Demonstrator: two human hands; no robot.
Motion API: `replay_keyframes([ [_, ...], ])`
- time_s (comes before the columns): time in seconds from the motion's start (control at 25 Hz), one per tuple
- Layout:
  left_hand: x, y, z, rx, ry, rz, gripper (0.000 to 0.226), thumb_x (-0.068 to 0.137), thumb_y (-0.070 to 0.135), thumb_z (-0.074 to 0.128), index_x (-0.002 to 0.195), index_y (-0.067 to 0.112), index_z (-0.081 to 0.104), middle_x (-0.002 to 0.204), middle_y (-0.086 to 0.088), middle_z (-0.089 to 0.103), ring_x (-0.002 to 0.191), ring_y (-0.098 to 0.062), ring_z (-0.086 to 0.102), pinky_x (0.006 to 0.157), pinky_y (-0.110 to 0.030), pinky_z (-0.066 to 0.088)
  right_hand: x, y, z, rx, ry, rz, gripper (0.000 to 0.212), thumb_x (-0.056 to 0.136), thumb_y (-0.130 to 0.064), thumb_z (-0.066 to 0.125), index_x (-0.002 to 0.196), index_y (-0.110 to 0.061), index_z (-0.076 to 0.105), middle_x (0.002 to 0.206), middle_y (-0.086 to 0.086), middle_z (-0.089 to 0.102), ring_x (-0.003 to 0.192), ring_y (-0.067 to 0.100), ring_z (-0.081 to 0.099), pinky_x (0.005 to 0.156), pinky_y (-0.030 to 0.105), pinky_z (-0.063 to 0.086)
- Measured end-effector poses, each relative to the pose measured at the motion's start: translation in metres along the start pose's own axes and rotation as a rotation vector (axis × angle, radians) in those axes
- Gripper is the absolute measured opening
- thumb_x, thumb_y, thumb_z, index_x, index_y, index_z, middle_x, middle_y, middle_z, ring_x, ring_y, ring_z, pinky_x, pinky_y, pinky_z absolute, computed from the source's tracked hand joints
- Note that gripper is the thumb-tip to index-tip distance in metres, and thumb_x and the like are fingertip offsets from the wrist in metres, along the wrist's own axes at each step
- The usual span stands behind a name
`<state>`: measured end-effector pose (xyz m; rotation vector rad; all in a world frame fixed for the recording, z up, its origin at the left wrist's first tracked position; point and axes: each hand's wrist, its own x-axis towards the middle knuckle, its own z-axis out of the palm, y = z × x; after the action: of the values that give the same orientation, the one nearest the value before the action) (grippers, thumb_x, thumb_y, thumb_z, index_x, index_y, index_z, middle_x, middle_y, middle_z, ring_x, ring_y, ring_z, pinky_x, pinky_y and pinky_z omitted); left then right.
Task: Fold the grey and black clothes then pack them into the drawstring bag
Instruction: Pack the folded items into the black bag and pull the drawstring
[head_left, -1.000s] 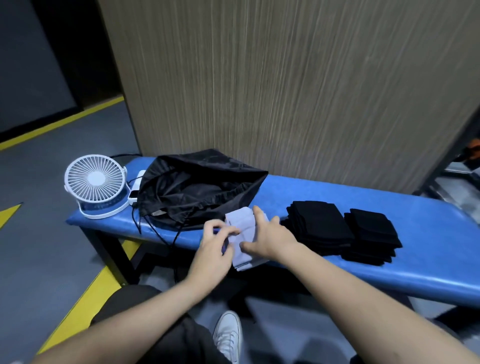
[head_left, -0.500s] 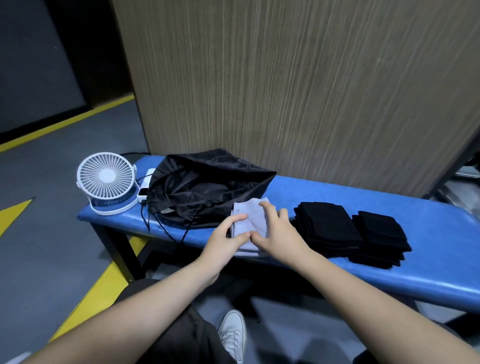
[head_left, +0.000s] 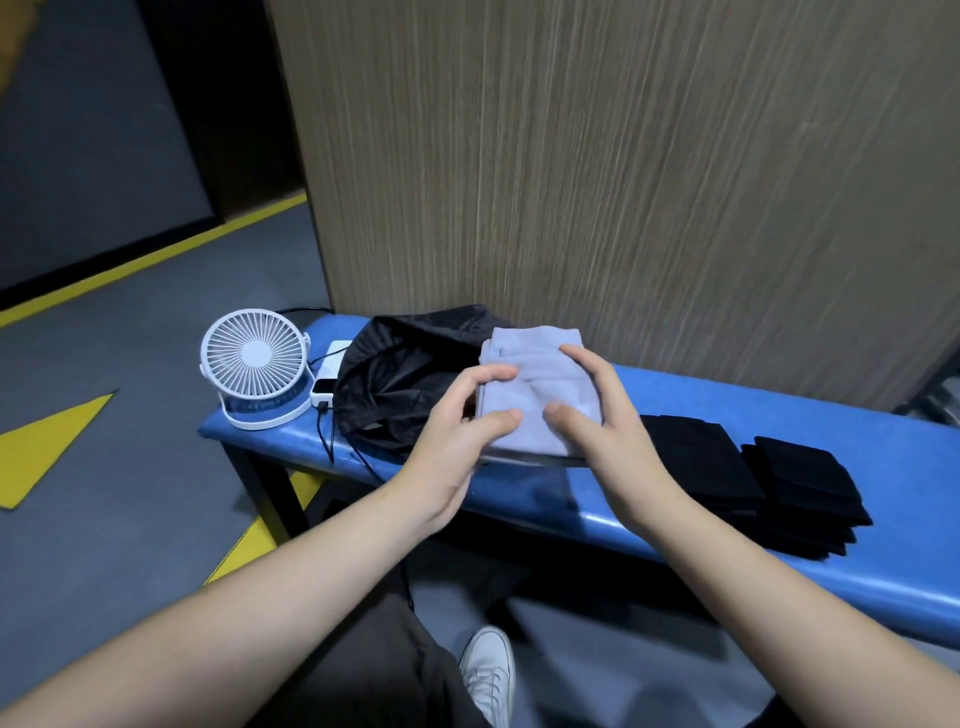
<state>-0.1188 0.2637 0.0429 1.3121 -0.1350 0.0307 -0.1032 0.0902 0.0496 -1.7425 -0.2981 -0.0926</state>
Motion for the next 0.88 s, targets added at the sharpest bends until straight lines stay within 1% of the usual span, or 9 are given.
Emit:
replay_keyframes([
  [0.12,0.000,0.000,0.006,0.097,0.000,0.034,0.042,0.076,0.015,0.069,0.115,0.030,0.066,0.131,-0.006,0.061,0.124,-0.023,0.056,0.105,-0.041,0.045,-0.005,-0.003,-0.004,0.082,0.033,0.027,0.055,0.081,-0.031,0.064,0.128,-0.056,0.050,0.142,-0.013,0.048,0.130,0.007,0.048,0.104,0.039,0.044],
  [0.16,0.003,0.000,0.006,0.136,0.018,0.030,0.041,0.074,0.019,0.069,0.114,0.033,0.067,0.134,-0.006,0.058,0.127,-0.024,0.052,0.108,-0.042,0.043,-0.004,-0.003,-0.004,0.080,0.031,0.036,0.055,0.083,-0.030,0.065,0.128,-0.056,0.049,0.142,-0.012,0.048,0.130,0.007,0.047,0.103,0.038,0.045],
  [0.24,0.015,0.004,-0.001,0.149,0.066,0.010,0.037,0.075,0.022,0.066,0.110,0.032,0.069,0.133,-0.006,0.058,0.127,-0.023,0.052,0.109,-0.042,0.041,0.007,-0.005,0.000,0.066,0.019,0.047,0.054,0.088,-0.023,0.066,0.127,-0.056,0.049,0.140,-0.012,0.045,0.124,-0.002,0.047,0.094,0.028,0.045],
  [0.28,0.024,0.007,-0.006,0.137,0.087,0.007,0.033,0.077,0.020,0.065,0.108,0.030,0.070,0.130,-0.006,0.061,0.125,-0.023,0.055,0.108,-0.041,0.043,0.017,-0.006,0.004,0.050,0.003,0.049,0.055,0.089,-0.020,0.066,0.128,-0.054,0.049,0.140,-0.012,0.044,0.121,-0.007,0.045,0.089,0.024,0.044],
  [0.36,0.042,0.019,-0.020,0.111,0.114,0.012,0.030,0.083,0.010,0.063,0.109,0.023,0.069,0.114,-0.002,0.067,0.111,-0.022,0.061,0.094,-0.033,0.048,0.048,-0.008,0.017,0.001,-0.037,0.033,0.056,0.088,-0.019,0.067,0.131,-0.050,0.047,0.141,-0.010,0.042,0.120,-0.009,0.043,0.089,0.022,0.042],
  [0.44,0.064,0.032,-0.038,0.125,0.158,0.016,0.030,0.088,0.001,0.060,0.111,0.019,0.069,0.099,0.003,0.066,0.098,-0.020,0.060,0.081,-0.029,0.048,0.084,-0.007,0.032,-0.036,-0.075,0.012,0.057,0.085,-0.022,0.068,0.131,-0.048,0.047,0.141,-0.008,0.041,0.120,-0.007,0.043,0.092,0.022,0.042],
  [0.48,0.075,0.035,-0.048,0.147,0.189,0.020,0.031,0.088,0.000,0.059,0.110,0.019,0.069,0.098,0.004,0.064,0.096,-0.019,0.059,0.082,-0.030,0.048,0.102,-0.006,0.039,-0.046,-0.099,0.005,0.058,0.084,-0.023,0.068,0.132,-0.047,0.047,0.142,-0.008,0.041,0.119,-0.007,0.043,0.091,0.021,0.041],
  [0.64,0.119,0.024,-0.083,0.215,0.298,0.064,0.032,0.083,0.002,0.061,0.101,0.027,0.069,0.112,0.004,0.064,0.110,-0.024,0.059,0.099,-0.044,0.047,0.166,0.010,0.065,-0.086,-0.200,-0.024,0.060,0.084,-0.020,0.070,0.134,-0.042,0.046,0.140,-0.006,0.043,0.119,-0.004,0.046,0.086,0.018,0.039],
  [0.88,0.149,-0.027,-0.114,0.360,0.355,0.028,0.035,0.078,0.004,0.062,0.097,0.034,0.065,0.131,-0.006,0.053,0.115,-0.014,0.053,0.083,-0.025,0.043,0.208,0.071,0.085,-0.184,-0.301,0.003,0.064,0.076,-0.019,0.074,0.129,-0.042,0.048,0.137,-0.001,0.046,0.124,0.011,0.048,0.097,0.024,0.041],
])
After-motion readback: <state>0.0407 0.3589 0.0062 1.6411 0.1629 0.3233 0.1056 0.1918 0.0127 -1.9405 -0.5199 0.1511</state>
